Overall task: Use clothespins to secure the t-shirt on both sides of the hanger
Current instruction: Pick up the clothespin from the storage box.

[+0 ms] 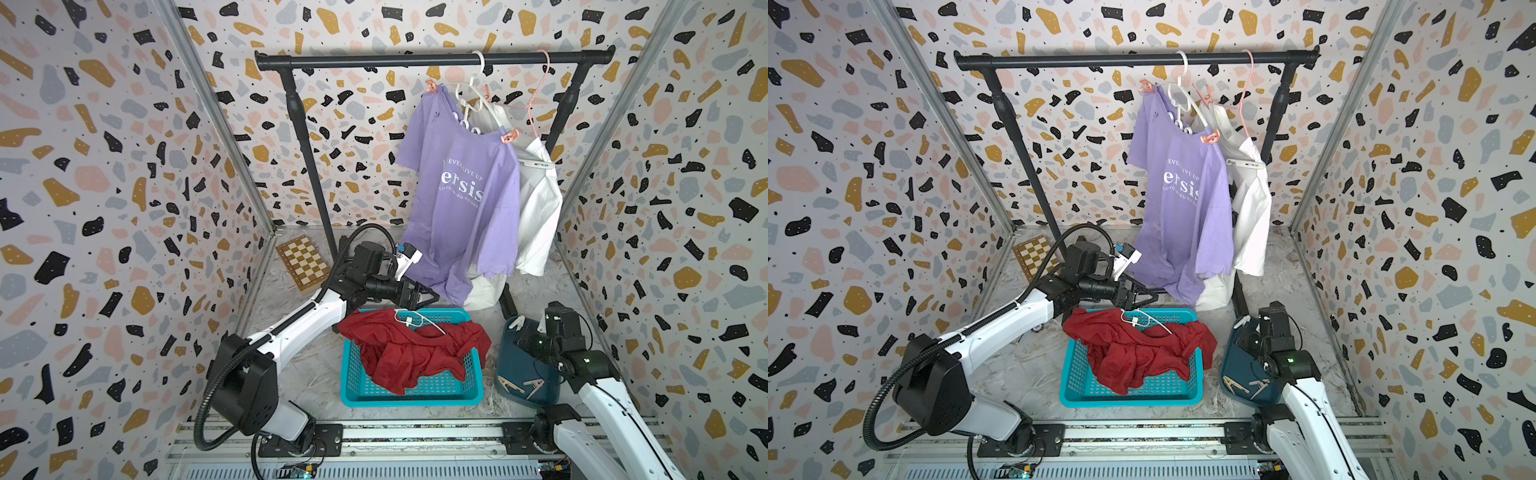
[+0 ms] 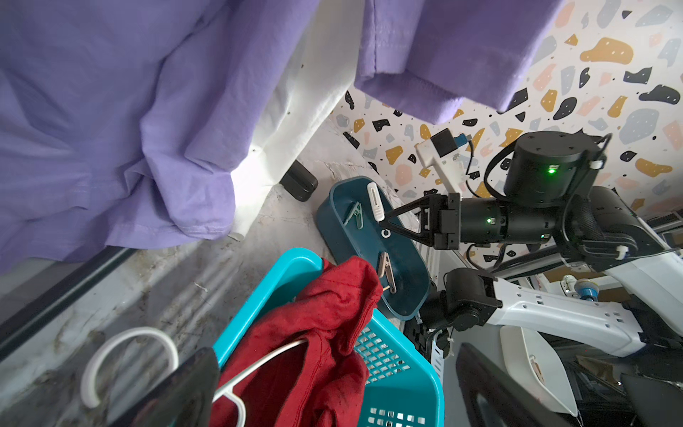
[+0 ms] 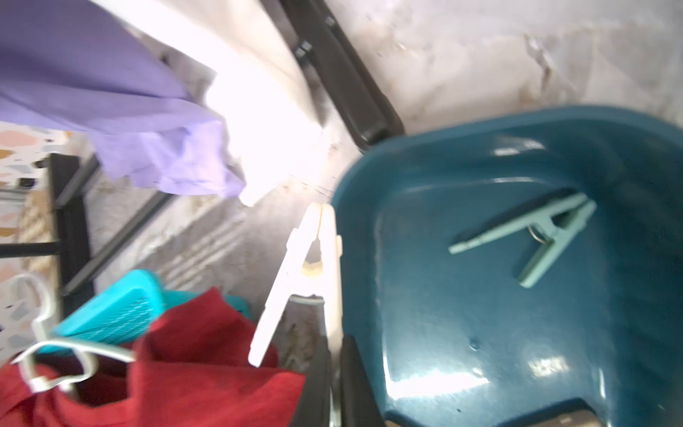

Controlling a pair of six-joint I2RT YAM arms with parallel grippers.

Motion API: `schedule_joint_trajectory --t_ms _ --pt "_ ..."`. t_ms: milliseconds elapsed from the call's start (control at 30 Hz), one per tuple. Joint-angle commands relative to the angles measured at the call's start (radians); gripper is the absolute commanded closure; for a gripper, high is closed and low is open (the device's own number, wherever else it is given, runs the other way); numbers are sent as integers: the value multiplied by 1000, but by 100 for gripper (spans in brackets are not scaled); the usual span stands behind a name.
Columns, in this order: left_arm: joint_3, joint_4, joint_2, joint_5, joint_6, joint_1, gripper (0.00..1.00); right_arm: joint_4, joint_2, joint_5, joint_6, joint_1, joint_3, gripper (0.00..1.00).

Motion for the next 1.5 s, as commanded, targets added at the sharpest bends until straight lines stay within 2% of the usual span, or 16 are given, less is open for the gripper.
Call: schedule_joint_trajectory --t_ms 0,233,467,733,900,1133,1333,1467 --pt "-11 61 -3 20 -7 19 1 -6 23 -93 -95 18 60 100" --pt "-40 126 -31 46 -56 73 1 122 19 -227 -145 121 63 100" --pt "-44 128 -36 19 -135 78 3 305 28 -438 -190 200 45 100" --pt "-73 175 -82 56 -171 80 6 455 123 -687 -224 225 55 100" --pt "-119 247 -122 57 -220 80 7 597 198 -858 -179 240 46 100" --pt "-165 341 -124 86 -296 80 16 729 294 -940 -154 286 67 100" --pt "-185 371 -125 102 -301 80 20 787 401 -967 -162 315 100 100" --pt "-185 405 -106 135 -317 82 28 801 446 -986 -170 322 130 100"
